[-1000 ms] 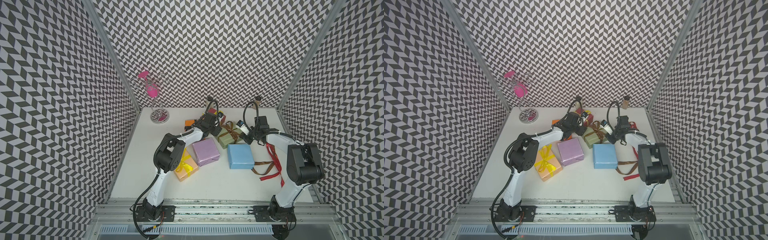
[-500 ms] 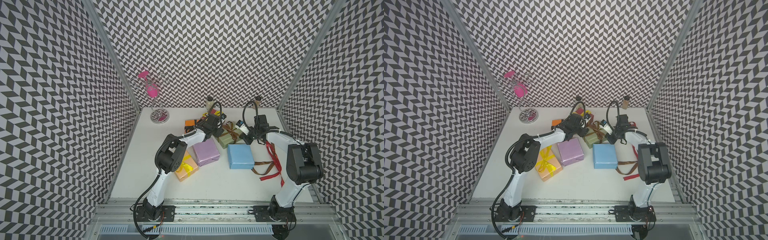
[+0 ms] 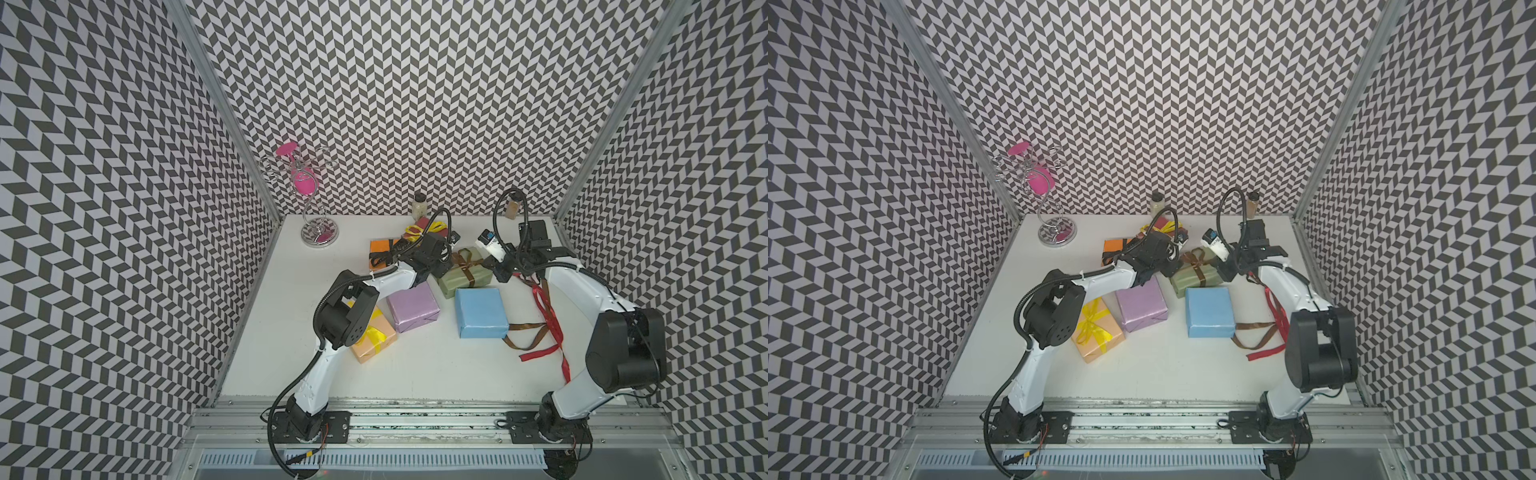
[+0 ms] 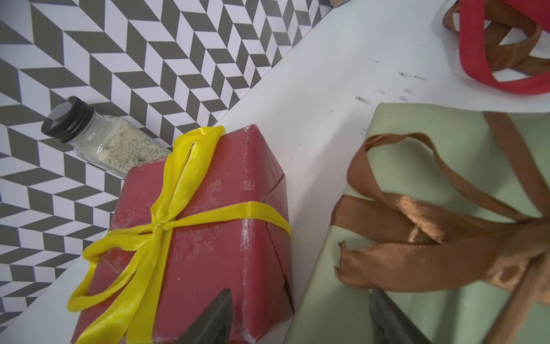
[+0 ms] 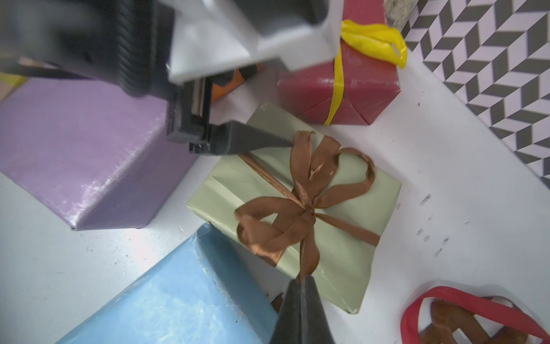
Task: Untie the ribbon bows on the gift boxes
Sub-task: Untie the ribbon from the gift box.
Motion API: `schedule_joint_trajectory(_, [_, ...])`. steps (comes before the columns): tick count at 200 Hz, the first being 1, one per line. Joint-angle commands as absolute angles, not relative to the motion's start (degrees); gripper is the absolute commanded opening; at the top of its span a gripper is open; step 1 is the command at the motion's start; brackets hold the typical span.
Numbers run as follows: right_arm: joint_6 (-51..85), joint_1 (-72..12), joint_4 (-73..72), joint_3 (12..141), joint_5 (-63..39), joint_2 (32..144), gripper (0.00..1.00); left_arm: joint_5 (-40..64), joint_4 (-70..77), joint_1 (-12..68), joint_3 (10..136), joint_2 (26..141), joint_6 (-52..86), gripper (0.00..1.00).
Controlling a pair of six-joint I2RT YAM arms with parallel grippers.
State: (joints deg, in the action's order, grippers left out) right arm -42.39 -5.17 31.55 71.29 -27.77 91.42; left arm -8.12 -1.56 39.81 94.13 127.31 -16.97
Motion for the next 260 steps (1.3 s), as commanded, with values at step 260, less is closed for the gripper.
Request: schedule_joint_trajectory(260, [-32.3,8.4,27.1,72.5,-26.5,72.1,0.18,-10.2,-3.7,40.2,87.7,125.0,-18.5,0.73])
